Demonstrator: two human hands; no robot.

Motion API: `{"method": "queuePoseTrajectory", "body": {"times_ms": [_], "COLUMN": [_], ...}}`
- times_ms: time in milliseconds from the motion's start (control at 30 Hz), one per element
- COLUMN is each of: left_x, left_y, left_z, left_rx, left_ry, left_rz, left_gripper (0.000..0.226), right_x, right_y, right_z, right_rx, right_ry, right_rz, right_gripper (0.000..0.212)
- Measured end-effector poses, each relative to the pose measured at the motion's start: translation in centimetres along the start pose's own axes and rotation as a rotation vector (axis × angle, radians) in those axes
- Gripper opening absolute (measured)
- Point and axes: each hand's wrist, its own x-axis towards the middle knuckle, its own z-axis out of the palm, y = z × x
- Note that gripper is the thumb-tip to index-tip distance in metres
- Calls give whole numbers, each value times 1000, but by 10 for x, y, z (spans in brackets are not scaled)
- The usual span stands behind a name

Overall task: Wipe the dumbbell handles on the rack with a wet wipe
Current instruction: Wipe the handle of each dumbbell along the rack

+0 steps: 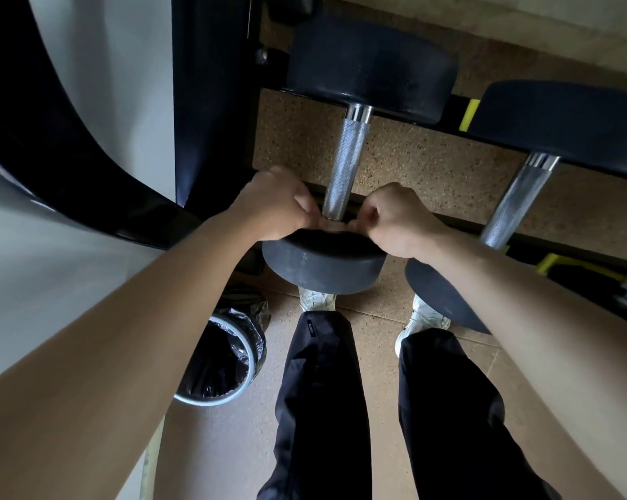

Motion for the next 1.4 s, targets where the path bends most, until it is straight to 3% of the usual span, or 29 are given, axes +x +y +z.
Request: {"method": "queuePoseTrajectory", "body": {"times_ms": [100, 300, 467, 700, 1033, 1200, 1333, 1400], "left_x": [0, 10, 9, 6, 9, 11, 20, 25], "left_y": [1, -2, 9, -4, -16, 6, 10, 19], "left_z": [0, -3, -3, -7, 7, 11, 7, 5], "left_rx": [52, 122, 204, 104, -11, -79, -194, -276], "left_ry": [-23, 40, -101, 173, 410, 536, 640, 684], "left_rz": [45, -59, 58, 78, 153, 298, 111, 104], "left_gripper": [12, 7, 8, 6, 16, 11, 18, 17], "right_x": [2, -4, -1, -4, 1, 10, 15, 20], "right_y": [3, -10, 9, 6, 3, 13, -8, -13], "right_z": [-1, 12, 6, 21, 20, 4, 8, 6], "right_rx": [-7, 34, -24, 144, 208, 272, 344, 383], "right_ry": [-20, 56, 93, 290, 389, 549, 621, 695], "right_rz": [-10, -74, -22, -174, -230, -173, -216, -214], "right_gripper": [19, 16, 13, 13, 12, 16, 15, 15]}}
